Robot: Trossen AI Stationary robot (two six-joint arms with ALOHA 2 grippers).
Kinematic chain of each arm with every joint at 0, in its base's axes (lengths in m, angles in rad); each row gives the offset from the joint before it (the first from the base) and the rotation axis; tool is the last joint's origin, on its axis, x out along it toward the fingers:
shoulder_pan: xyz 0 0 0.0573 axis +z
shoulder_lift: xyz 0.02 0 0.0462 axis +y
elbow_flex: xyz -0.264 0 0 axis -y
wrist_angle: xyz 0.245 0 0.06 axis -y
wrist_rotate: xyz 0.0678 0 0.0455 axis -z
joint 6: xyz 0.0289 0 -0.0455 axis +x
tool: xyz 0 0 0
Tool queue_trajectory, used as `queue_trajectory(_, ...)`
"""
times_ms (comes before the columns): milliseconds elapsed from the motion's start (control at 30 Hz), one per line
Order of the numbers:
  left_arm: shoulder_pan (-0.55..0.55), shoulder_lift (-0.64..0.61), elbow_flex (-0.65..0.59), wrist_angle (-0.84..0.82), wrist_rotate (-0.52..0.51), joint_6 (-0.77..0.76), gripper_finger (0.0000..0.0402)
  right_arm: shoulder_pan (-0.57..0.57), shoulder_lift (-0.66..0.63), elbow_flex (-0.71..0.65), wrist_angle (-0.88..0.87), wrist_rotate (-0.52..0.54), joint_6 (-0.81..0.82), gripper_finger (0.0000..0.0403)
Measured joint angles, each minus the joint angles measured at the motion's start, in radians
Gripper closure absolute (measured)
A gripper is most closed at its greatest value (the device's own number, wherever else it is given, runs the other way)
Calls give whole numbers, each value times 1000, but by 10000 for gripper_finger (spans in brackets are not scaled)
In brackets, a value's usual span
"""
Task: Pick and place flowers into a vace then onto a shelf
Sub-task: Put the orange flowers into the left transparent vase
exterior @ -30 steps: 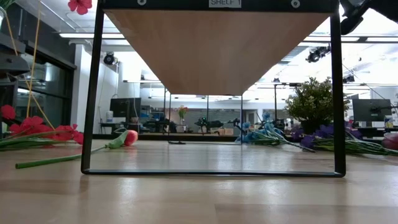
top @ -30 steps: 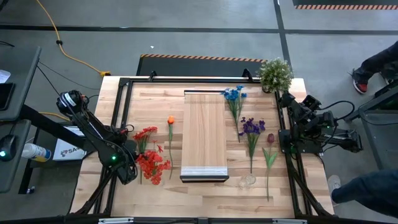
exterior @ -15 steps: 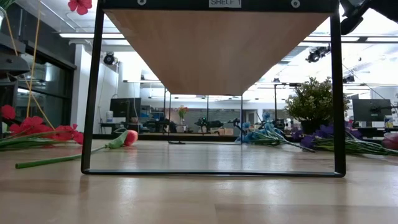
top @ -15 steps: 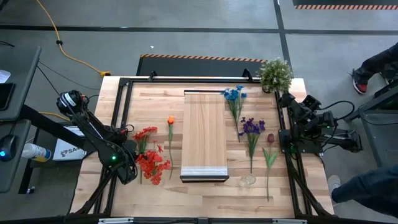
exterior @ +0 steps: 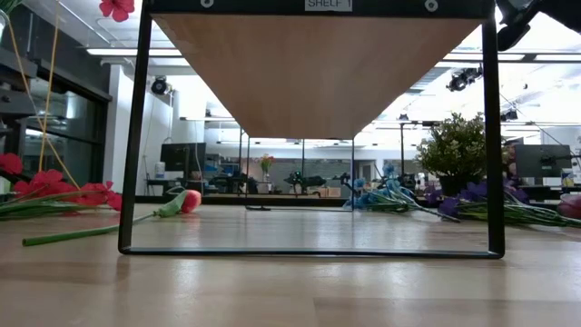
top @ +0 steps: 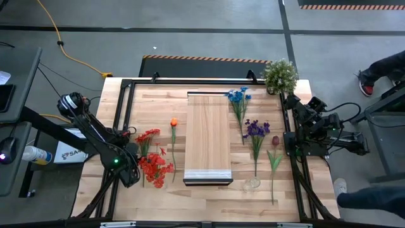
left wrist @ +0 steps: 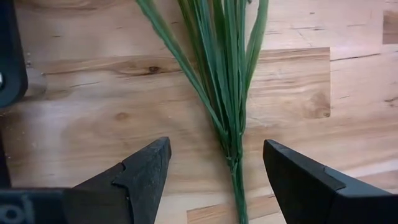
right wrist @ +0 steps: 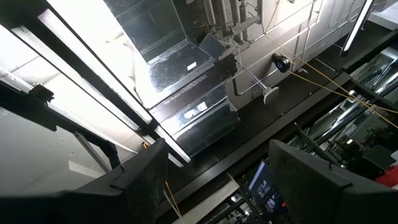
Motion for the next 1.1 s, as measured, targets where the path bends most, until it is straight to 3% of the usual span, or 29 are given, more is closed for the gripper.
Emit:
queue_trajectory(533, 209, 15, 1, 6, 151, 160, 108, 0, 0, 0, 0, 0, 0, 136)
queue_trajectory(867, 233, 16, 0, -1, 185, 165, 108, 0, 0, 0, 0, 0, 0, 136)
queue_trajectory(1100, 233, 17, 0, -19, 204, 168, 156, 0, 0, 0, 0, 0, 0, 135)
